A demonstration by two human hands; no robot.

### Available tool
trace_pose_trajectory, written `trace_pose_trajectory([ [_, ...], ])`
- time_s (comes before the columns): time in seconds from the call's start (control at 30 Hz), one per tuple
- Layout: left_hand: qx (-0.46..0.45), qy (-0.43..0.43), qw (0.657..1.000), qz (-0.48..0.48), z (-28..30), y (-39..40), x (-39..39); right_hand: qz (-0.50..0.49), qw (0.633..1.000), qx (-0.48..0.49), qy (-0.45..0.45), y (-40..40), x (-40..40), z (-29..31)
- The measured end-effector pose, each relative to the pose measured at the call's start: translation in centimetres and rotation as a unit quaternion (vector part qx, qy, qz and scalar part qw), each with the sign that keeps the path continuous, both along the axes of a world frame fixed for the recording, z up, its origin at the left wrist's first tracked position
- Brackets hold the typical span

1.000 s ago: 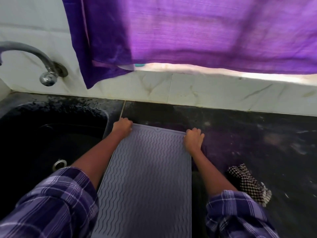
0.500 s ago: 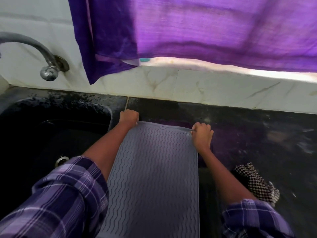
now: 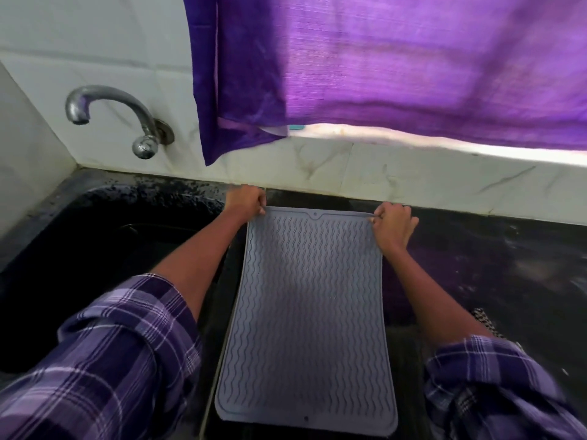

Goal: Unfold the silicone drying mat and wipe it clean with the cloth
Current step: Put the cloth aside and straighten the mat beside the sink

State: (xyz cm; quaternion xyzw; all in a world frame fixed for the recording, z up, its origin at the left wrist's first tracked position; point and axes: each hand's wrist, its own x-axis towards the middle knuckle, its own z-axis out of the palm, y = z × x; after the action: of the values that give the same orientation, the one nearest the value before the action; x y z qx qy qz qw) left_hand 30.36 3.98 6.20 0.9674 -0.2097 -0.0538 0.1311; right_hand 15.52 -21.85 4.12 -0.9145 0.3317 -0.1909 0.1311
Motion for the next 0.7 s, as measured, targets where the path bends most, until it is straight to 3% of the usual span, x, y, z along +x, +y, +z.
trace_pose_trajectory([
  [0.27, -0.027, 0.011, 0.999, -0.014, -1.2, -2.1, 0.6, -0.030, 0.999, -0.017, 0.037, -1.3, 0.0, -1.5],
  [0.7, 0.019, 0.006, 0.999, -0.029, -3.6, -2.9, 2.4, -0.039, 0.998, -0.014, 0.054, -1.8, 2.0, -3.9],
])
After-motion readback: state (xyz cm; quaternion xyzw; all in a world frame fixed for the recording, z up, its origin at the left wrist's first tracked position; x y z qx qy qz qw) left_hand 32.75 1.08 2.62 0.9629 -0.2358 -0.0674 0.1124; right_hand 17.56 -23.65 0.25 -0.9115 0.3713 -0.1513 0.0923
